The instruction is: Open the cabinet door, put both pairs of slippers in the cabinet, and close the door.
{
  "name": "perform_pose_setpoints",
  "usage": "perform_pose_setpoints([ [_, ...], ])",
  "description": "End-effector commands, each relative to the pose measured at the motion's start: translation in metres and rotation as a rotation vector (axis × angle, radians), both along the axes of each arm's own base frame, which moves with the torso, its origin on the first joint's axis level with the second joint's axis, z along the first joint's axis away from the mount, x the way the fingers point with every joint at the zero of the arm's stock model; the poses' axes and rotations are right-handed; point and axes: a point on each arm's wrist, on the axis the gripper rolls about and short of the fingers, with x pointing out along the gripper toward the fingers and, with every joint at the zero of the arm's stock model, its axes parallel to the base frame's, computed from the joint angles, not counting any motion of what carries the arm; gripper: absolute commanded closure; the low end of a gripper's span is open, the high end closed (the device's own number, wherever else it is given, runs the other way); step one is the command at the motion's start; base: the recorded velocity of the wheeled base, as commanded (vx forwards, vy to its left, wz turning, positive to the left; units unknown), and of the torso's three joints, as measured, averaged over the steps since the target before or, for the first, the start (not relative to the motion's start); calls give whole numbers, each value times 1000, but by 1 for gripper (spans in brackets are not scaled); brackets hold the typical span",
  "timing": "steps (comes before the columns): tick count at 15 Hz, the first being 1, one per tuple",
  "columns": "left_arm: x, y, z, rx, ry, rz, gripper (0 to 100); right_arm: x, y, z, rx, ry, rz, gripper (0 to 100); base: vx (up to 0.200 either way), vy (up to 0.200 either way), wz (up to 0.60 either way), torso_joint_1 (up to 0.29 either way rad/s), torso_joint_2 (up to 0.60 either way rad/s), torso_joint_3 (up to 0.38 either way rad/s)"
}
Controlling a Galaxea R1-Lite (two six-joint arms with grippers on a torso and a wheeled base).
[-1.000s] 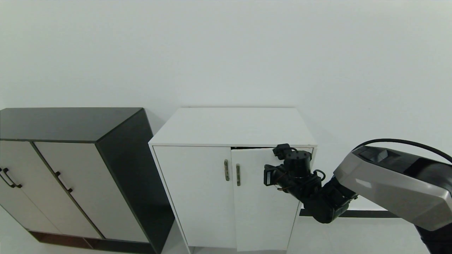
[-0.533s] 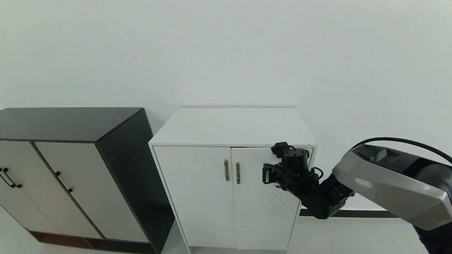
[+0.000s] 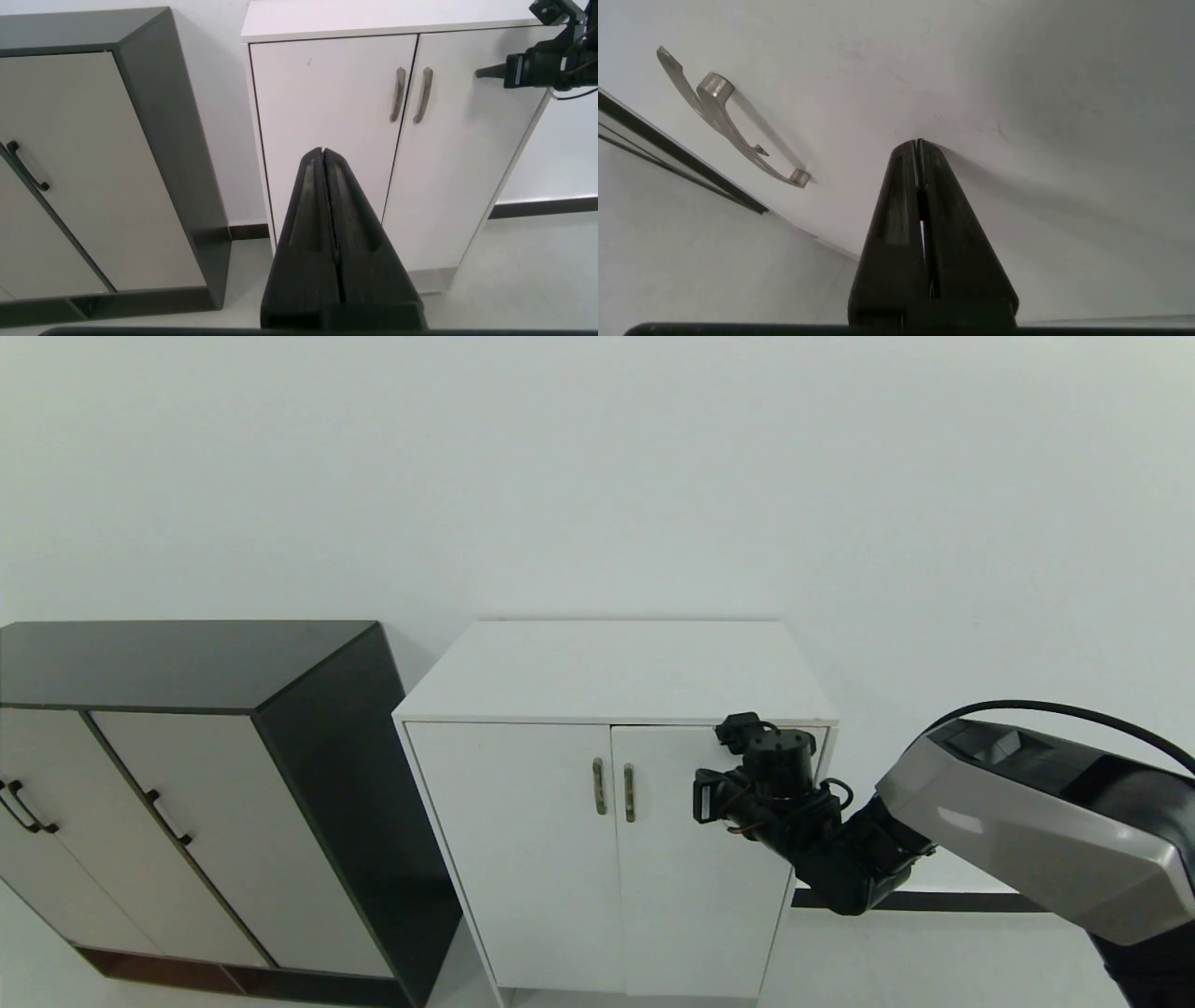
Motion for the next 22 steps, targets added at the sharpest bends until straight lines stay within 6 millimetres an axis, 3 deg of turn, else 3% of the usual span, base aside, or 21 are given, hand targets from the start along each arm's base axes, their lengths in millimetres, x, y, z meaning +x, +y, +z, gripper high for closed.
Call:
perform_pose_setpoints([
  [1, 0, 0, 0, 0, -1, 0, 100, 1, 1, 1, 3, -5, 0, 100, 0, 0, 0, 0, 0, 0],
  [22, 0, 0, 0, -1, 0, 0, 100, 9, 5, -2, 0, -12, -6, 100, 0, 0, 0, 0, 0, 0],
])
